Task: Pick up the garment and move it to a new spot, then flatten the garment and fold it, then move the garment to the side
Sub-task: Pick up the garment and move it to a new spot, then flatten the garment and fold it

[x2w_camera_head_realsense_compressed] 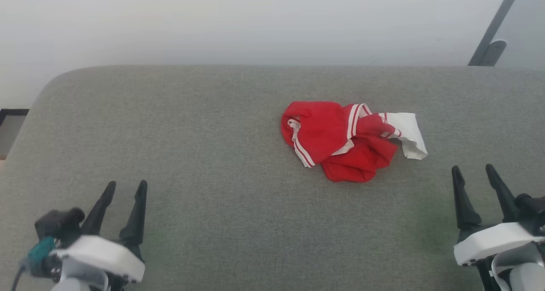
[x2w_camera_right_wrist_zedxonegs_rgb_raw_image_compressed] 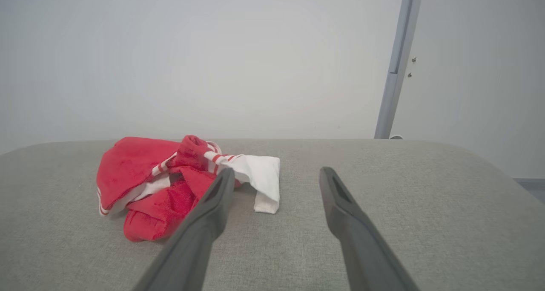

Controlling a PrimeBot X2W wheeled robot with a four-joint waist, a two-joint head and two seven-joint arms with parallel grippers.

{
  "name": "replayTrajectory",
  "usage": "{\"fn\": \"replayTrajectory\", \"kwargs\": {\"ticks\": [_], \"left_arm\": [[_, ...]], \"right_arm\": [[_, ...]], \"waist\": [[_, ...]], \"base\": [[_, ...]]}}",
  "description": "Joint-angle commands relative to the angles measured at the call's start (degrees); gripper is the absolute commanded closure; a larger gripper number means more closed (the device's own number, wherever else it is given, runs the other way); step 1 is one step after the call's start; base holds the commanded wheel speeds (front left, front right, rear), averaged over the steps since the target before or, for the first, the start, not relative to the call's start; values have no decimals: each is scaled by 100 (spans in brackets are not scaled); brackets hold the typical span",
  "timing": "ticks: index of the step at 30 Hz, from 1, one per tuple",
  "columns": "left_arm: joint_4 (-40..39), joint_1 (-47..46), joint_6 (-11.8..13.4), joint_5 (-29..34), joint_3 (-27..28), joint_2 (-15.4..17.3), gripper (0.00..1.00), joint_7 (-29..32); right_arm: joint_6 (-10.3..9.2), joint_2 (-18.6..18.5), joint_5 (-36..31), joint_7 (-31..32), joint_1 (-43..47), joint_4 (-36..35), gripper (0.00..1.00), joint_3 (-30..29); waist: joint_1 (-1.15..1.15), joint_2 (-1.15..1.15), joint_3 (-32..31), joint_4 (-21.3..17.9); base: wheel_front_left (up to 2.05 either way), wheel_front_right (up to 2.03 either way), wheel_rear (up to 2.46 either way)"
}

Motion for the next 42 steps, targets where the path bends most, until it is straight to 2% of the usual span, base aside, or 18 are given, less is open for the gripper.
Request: {"fn": "replayTrajectory", "kwargs": {"ticks": [1,4,7,15,19,24,26,31,35,39,42], "left_arm": [[-229,208,45,360,188,-56,0,-23],[-755,596,59,924,651,-342,0,-23],[-1021,873,-59,1267,981,-596,0,-23],[-876,1067,-312,1733,1317,-1036,0,-23],[-892,1006,-371,1837,1412,-1175,0,-24],[-949,877,-419,1961,1435,-1303,0,-24],[-956,795,-445,2009,1433,-1373,0,-24],[-899,522,-476,2070,1346,-1510,0,-24],[-842,249,-481,2100,1225,-1624,0,-23],[-812,-21,-483,2026,1051,-1693,0,-24],[-790,-199,-484,1997,955,-1723,0,-24]], "right_arm": [[0,-12,-10,-8,39,-75,0,-11],[0,-11,-9,13,46,-194,0,-34],[0,13,-38,50,31,-275,0,-18],[0,-52,-89,144,-75,-295,0,137],[1,-299,-157,329,-224,-338,0,432],[0,-887,-173,944,-584,-413,0,915],[0,-1339,-83,1469,-843,-440,0,1319],[-2,-2743,551,3164,-1666,-658,0,2852],[-2,-3570,1224,3948,-2448,-921,0,3666],[-3,-3864,1635,4071,-3185,-875,0,4119],[-2,-3837,1901,4031,-3557,-706,0,4476]], "waist": [[0,0,-10,-30],[0,0,-9,-73],[0,0,17,-115],[0,0,71,-152],[0,0,160,-140],[0,0,377,-98],[0,0,526,-69],[0,0,997,18],[0,0,1395,136],[0,0,1760,261],[0,0,1950,343]], "base": [[0,0,0],[0,0,0],[0,0,0],[0,0,0],[0,0,0],[0,0,0],[0,0,0],[0,0,0],[0,0,0],[0,0,0],[0,0,0]]}}
